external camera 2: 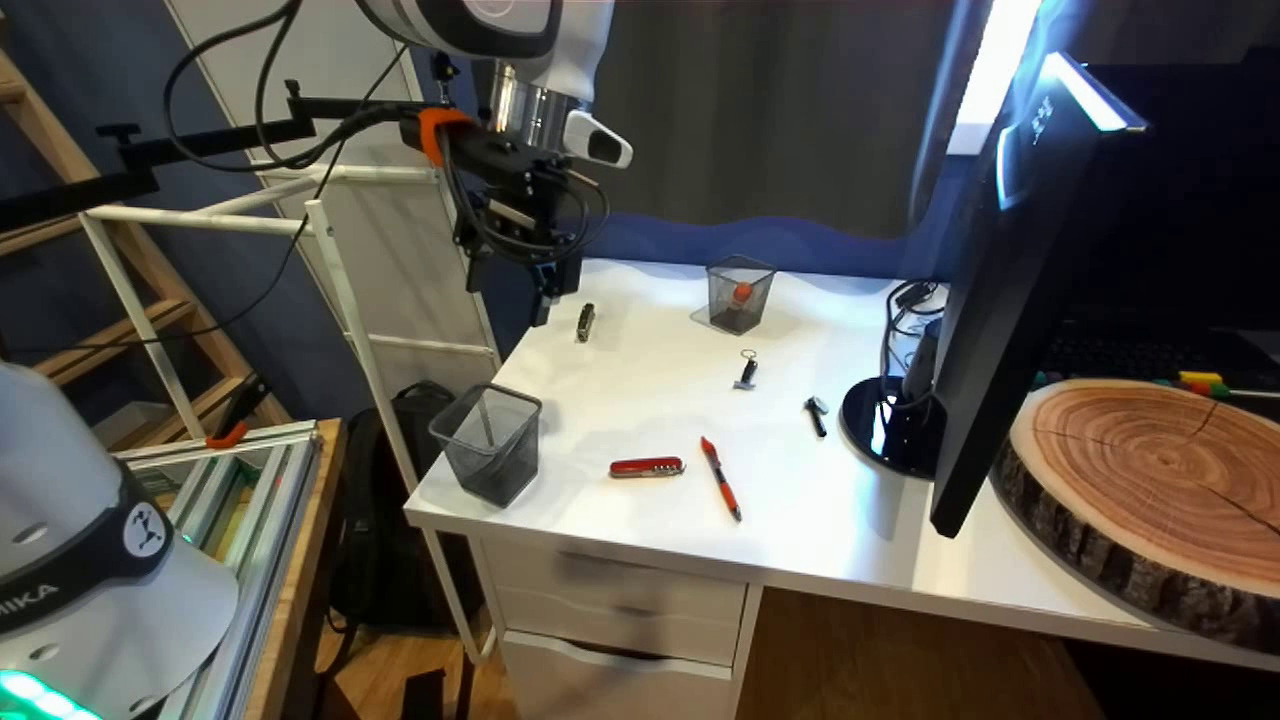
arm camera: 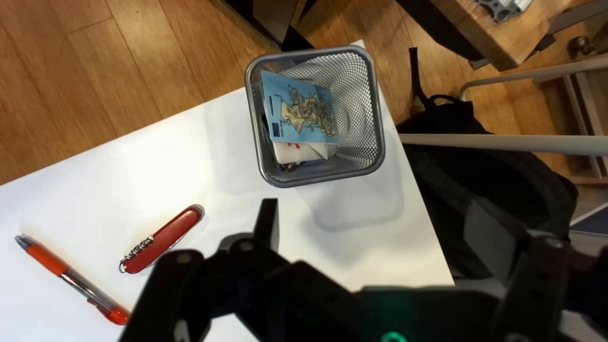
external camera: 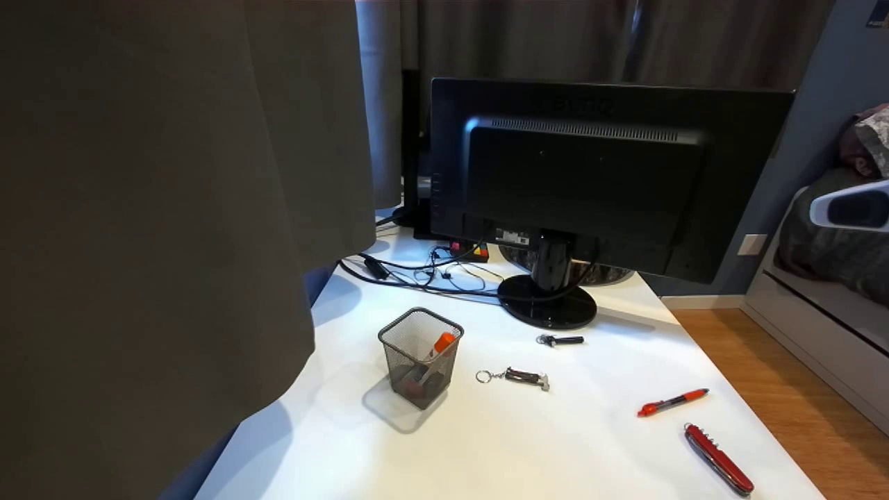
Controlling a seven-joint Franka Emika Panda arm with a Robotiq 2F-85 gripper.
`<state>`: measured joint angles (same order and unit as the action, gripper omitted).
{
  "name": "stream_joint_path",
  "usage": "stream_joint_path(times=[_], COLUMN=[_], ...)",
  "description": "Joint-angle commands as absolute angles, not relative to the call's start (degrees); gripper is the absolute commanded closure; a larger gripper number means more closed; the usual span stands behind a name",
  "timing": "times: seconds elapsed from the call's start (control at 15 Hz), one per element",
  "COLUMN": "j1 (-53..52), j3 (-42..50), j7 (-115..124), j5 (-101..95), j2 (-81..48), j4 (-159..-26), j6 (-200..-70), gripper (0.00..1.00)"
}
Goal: Move the container furthest to the left to the right
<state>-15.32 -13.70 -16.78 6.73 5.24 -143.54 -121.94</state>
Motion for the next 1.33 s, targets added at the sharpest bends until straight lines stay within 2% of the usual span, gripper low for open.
stream_joint_path(times=[0.0,0.2,0.47,1.0,1.07,1.13,1.2,1.27], j1=[-15.4,-15.4,-13.1,-10.7,-10.7,-10.7,-10.6,-10.4], j3=[-13.7,-13.6,-11.9,-10.3,-10.3,-10.4,-10.5,-10.7], j7=[-16.8,-16.8,-19.1,-16.4,-16.4,-16.3,-16.4,-17.0], j5=[6.7,6.7,-0.1,-7.4,-7.7,-7.9,-8.0,-7.4], j2=[5.2,5.2,-1.6,-16.4,-17.7,-18.6,-19.0,-19.3], j4=[-143.5,-143.5,-142.5,-139.6,-139.0,-138.4,-137.9,-137.4], j6=[-121.8,-121.8,-119.9,-131.4,-132.3,-133.0,-133.0,-132.7], gripper=[0.00,0.00,0.00,0.01,0.09,0.26,0.31,0.40])
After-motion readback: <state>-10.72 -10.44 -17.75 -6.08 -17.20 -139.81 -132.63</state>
